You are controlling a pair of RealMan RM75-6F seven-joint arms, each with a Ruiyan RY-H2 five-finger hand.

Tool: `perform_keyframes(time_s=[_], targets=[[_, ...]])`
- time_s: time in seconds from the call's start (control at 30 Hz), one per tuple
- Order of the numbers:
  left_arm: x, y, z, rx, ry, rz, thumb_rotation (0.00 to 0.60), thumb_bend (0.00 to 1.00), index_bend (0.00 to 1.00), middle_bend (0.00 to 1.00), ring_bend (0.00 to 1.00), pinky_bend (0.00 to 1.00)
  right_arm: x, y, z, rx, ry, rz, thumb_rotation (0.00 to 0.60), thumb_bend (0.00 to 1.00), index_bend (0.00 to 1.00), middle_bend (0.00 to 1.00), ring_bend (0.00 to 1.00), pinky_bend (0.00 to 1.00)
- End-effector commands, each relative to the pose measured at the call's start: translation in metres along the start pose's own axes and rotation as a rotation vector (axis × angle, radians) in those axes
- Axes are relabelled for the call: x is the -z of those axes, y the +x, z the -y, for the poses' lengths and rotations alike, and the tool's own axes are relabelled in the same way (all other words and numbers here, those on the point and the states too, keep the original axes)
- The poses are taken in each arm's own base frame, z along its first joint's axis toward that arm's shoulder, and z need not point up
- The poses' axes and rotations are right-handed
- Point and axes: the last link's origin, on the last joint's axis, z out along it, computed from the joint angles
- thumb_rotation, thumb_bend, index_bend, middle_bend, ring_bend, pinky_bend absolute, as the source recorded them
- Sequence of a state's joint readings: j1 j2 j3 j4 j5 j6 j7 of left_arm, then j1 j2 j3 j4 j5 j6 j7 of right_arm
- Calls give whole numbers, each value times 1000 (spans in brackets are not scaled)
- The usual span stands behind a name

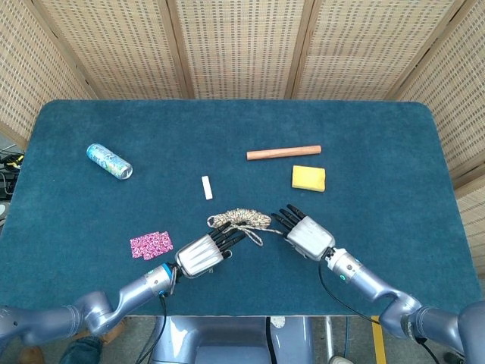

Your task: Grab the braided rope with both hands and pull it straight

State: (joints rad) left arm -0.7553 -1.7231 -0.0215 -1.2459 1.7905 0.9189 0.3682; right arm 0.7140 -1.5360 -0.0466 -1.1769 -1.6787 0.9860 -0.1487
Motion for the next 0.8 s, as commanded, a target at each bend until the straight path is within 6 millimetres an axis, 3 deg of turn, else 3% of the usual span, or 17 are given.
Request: perform_keyframes(time_s=[0.03,0.33,0.53,0.8], targets=[[-1,-3,-1,-1,-3,9,600,275,464,0,0,0,-1,-2,-2,-2,-2,4,600,498,640,24,0,0],[1,-6,5,-6,1,10,600,283,465,0,0,0,0,-6,-6,-8,-8,3,600,498,640,24,0,0],[1,-10,-1,-25,-19,30,600,338,465,0,0,0,0,-7,-8,1,-9,3,600,498,640,24,0,0],[-3,-12,-6,-29,-21,28,600,338,488,0,0,0,0,-8,-7,2,-9,1,600,498,639,24,0,0]])
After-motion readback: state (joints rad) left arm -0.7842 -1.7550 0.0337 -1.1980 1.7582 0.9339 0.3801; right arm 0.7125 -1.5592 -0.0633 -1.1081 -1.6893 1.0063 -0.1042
